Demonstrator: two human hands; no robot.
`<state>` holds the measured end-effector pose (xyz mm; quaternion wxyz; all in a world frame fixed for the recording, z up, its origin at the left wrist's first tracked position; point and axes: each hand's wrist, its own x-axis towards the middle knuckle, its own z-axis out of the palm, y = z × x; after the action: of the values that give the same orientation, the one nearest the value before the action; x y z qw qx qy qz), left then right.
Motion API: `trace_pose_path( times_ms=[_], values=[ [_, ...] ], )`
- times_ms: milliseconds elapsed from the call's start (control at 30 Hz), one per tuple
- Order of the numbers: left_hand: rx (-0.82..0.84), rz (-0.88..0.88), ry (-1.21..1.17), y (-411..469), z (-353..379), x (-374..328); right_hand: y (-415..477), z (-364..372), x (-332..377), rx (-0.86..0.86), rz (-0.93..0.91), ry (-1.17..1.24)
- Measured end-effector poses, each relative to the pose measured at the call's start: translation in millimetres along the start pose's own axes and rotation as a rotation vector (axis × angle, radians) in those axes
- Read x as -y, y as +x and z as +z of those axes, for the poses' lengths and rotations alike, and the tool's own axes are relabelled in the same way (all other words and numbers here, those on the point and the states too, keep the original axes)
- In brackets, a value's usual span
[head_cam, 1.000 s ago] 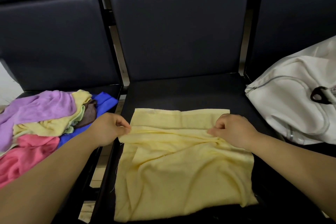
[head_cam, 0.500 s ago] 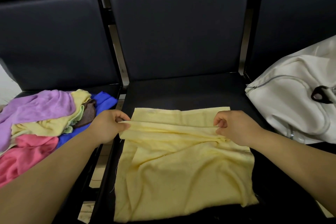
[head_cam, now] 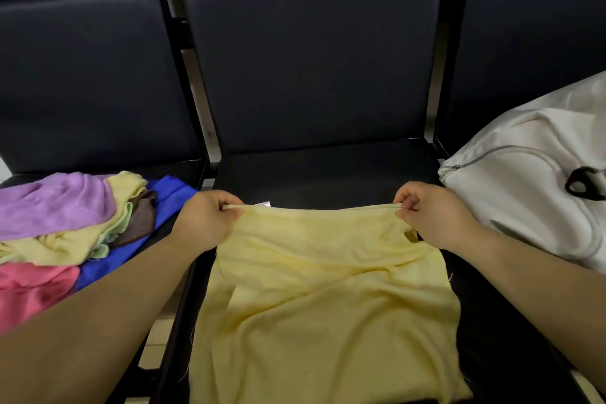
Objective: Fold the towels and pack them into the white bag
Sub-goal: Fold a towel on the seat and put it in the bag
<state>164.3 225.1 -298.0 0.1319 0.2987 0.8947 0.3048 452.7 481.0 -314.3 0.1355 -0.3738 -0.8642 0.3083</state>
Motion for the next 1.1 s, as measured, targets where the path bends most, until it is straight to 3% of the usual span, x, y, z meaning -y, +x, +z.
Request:
trace_pose_path(
  times_ms=[400, 533, 633, 867, 1100],
  values=[
    [0.018, 0.086, 0.278, 18.5, 7.5, 8.3, 9.5, 3.1, -10.8, -0.044, -0.02, -0.104],
    [0.049, 0.109, 0.332, 17.7, 7.8, 4.7, 10.5, 4.2, -8.6, 0.039, -0.03, -0.178],
    [0.008, 0.1, 0.219, 7.2, 2.8, 2.1, 7.2, 2.8, -3.6, 0.07, -0.046, -0.222],
    [-0.056, 0.038, -0.294, -31.6, -49.9, -9.0, -18.6, -40.4, 22.8, -0.02, -0.01, 0.089],
    [-0.153, 0.104, -0.436, -51.9, -117.7, -45.6, -36.2, -107.5, 78.3, -0.172, -0.106, 0.226]
  ],
)
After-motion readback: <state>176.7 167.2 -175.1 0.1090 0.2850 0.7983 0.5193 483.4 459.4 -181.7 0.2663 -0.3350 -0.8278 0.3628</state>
